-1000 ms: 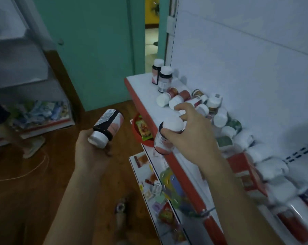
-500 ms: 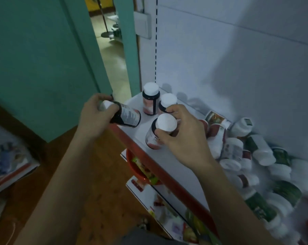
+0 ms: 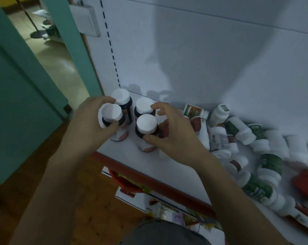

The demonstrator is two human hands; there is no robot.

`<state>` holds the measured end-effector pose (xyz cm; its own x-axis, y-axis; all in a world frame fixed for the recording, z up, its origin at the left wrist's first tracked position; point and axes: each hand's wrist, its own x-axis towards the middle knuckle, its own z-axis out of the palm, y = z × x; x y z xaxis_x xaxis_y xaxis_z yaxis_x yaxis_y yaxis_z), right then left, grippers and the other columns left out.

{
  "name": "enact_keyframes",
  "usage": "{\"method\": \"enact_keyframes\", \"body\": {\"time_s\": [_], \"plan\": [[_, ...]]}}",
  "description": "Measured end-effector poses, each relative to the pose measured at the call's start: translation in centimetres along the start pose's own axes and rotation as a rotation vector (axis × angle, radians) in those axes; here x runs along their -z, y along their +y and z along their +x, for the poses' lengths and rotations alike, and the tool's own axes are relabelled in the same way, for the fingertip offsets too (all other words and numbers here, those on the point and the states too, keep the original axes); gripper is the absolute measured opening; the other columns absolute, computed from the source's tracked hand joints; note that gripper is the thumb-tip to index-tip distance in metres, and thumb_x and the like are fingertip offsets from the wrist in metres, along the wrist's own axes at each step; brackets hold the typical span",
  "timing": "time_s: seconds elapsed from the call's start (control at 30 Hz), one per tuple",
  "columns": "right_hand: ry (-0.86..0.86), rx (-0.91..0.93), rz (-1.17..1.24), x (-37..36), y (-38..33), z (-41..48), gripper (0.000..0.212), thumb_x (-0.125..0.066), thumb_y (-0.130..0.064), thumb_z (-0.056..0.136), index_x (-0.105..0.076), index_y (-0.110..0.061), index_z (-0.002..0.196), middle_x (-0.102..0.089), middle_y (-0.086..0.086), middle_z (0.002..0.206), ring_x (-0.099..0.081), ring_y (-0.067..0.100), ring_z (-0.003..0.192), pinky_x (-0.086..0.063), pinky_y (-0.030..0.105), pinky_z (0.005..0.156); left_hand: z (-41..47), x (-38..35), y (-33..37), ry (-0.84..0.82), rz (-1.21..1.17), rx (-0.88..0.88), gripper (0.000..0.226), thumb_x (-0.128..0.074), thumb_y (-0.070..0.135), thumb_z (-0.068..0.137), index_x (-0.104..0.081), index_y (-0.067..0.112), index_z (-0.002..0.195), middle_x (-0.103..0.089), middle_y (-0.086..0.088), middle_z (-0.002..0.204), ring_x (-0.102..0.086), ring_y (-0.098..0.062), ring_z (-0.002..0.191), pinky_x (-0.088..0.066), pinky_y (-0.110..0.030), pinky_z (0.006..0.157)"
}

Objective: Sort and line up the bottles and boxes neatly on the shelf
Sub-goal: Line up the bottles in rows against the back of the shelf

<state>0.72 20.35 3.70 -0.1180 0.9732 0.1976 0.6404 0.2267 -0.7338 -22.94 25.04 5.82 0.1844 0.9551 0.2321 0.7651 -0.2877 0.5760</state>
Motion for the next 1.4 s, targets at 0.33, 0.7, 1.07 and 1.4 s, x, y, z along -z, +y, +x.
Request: {"method": "enact_keyframes", "body": {"time_s": [0.33, 0.7, 1.07, 1.4], "plan": [[0.056, -0.148, -0.31, 6.3, 6.0, -2.9, 0.042, -0.056, -0.013, 0.085, -0.059, -0.025, 0.124, -0.056, -0.003, 0.108, -0.056, 0.021, 0.096, -0.044, 0.032, 0.084, 1.9, -1.9, 7.6, -0.163, 0.056, -0.452, 0.036, -0.063, 0.034, 0.093, -0.059, 0.029, 0.128, -0.058, 0.008, 0.121, -0.053, -0.018, 0.114, -0.044, -0.039, 0.095], [-0.166, -0.215, -0.587, 7.1, 10.7, -6.7, 0.094, -0.074, -0.062, 0.072, -0.025, -0.044, 0.15, -0.029, -0.001, 0.159, -0.011, 0.021, 0.151, -0.015, 0.063, 0.118, 2.3, -11.3, 14.3, -0.674, 0.729, -0.488, 0.081, -0.08, 0.044, 0.078, -0.035, 0.027, 0.142, -0.036, -0.014, 0.15, -0.045, -0.033, 0.13, -0.037, -0.047, 0.107], [0.01, -0.234, -0.526, 7.7, 11.4, -8.5, 0.071, -0.056, -0.062, 0.082, -0.034, -0.031, 0.142, -0.06, -0.001, 0.137, -0.025, 0.023, 0.148, -0.012, 0.066, 0.117, 0.6, -15.5, 14.6, -0.664, 0.655, -0.285, 0.098, -0.085, 0.033, 0.074, -0.024, 0.032, 0.152, -0.003, -0.015, 0.165, -0.041, -0.039, 0.135, -0.028, -0.052, 0.117], [-0.004, -0.235, -0.499, 9.1, 10.9, -10.6, 0.071, -0.075, -0.055, 0.074, -0.051, -0.032, 0.136, -0.056, -0.001, 0.135, -0.03, 0.025, 0.144, -0.025, 0.059, 0.115, -0.5, -13.0, 14.1, -0.751, 0.512, -0.338, 0.065, -0.068, 0.06, 0.082, -0.037, 0.042, 0.135, -0.043, 0.0, 0.136, -0.045, -0.027, 0.13, -0.041, -0.041, 0.096]]}}
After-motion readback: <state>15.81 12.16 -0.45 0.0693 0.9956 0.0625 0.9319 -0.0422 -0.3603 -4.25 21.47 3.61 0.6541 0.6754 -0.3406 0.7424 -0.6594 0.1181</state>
